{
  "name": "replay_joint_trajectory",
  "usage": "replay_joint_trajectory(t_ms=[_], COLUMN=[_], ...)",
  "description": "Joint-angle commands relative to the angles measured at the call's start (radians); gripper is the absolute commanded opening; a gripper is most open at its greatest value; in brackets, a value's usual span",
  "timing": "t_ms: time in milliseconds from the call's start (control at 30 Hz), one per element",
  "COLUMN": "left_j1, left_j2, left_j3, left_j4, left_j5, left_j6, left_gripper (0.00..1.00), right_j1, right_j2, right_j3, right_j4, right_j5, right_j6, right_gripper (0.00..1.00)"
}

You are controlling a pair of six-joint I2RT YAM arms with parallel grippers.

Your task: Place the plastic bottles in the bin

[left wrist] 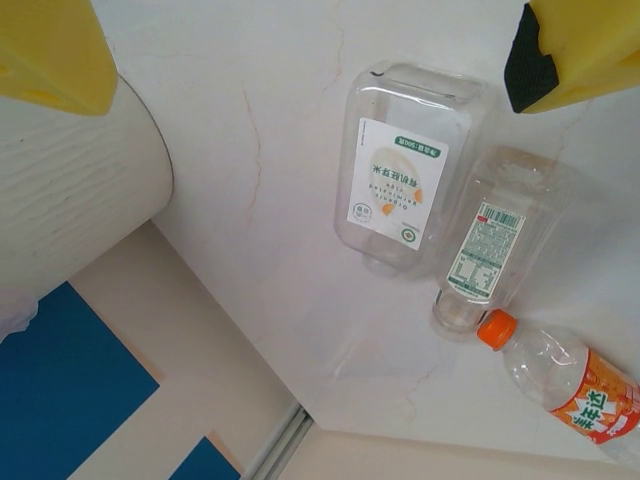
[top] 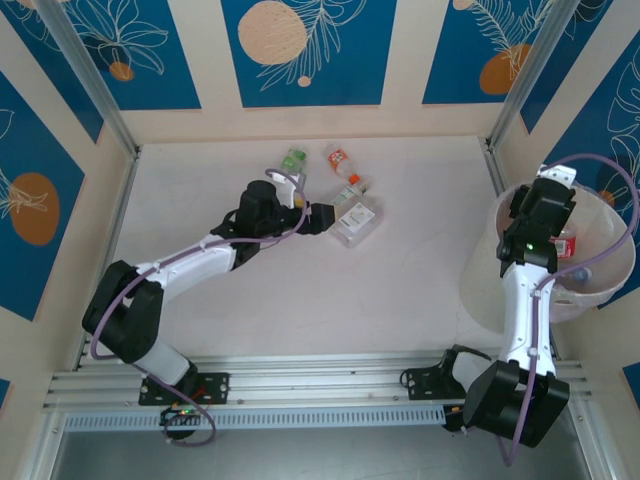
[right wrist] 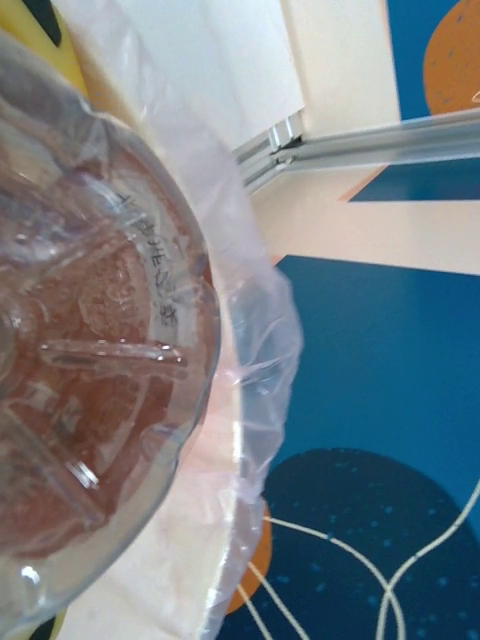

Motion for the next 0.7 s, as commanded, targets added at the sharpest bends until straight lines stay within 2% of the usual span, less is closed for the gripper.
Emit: replay_joint_trajectory(t_ms=[0,67,167,367,433,533,667], left_j1=[0.007,0.007,0.008,0.008,0.007,0.007,0.007], left_j2=[0.016,0.015,0.018,0.016,0.011,0.01,0.019], left_j3=[0.04,0.043,0.042,0.049,0.048,0.049,0.053], left_j4=[-0.016,-0.015,-0.009,-0.03,-0.034,-0.045,-0.049], left_j5=[0.005,0.004,0.004,0.006,-0.004,-0.013,-0.014], left_j6=[-0.036,-0.049,-0.06,-0.054,-0.045,-0.031,-0.029], left_gripper=[1.0,1.0,1.0,1.0,1.0,1.0,1.0], right_j1=[-0.003,-0.013,-0.015,-0.005,0.0,0.001,-0.005], right_j2=[-0.014,-0.006,0.003,-0.035,-0.057,-0.102,-0.147], right_j3=[-0.034,-0.038,-0.058,0.046,0.106,0.177,0.213], right_j4=[0.059,0.018,-0.009,-0.133,-0.187,-0.259,-0.309], right_j5=[0.083,0.103,0.033,-0.136,-0.154,-0.167,-0.26], right_j6=[-0.005,0.041,0.069,0.121,0.134,0.165,0.21], right_gripper=[0.55,0.55,0.58,0.82,0.85,0.87,0.88])
